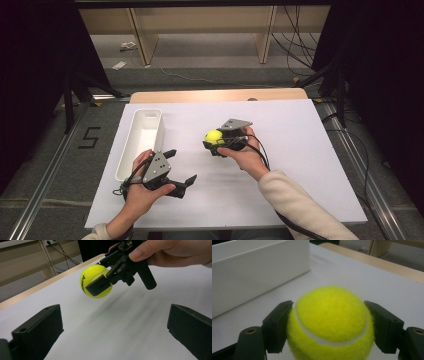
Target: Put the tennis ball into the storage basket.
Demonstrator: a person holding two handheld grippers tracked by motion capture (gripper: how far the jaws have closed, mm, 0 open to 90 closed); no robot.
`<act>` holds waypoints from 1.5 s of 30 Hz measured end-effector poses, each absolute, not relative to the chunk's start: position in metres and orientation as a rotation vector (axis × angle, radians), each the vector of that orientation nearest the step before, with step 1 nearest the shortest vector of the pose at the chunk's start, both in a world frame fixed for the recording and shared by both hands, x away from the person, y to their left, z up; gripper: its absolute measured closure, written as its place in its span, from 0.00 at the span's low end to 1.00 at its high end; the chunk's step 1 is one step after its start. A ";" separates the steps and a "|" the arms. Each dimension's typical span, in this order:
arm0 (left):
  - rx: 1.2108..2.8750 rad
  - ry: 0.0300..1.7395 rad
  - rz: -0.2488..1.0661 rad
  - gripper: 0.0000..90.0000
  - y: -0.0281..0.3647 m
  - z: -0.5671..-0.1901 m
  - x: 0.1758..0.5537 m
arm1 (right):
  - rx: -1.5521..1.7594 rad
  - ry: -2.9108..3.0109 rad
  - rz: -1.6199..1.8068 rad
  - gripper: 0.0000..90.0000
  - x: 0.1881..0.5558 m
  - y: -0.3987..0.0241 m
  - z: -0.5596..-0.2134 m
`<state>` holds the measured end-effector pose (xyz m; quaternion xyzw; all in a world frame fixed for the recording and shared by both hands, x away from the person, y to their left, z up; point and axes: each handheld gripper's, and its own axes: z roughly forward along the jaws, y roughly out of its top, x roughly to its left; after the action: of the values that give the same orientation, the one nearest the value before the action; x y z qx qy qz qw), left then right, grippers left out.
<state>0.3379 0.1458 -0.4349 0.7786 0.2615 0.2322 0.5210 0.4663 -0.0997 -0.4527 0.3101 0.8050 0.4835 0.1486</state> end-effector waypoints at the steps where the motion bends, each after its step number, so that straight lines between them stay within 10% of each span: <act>1: 1.864 0.626 0.554 0.00 0.145 -0.435 0.337 | 0.891 2.314 1.390 0.30 0.466 -0.100 -0.452; 45: 1.873 0.612 0.560 0.00 0.144 -0.436 0.337 | 0.841 2.284 1.479 0.30 0.460 -0.088 -0.428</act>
<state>0.3370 0.1438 -0.4356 0.7811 0.2553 0.2336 0.5197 0.4595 -0.0876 -0.4275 0.2922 0.7933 0.5137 0.1462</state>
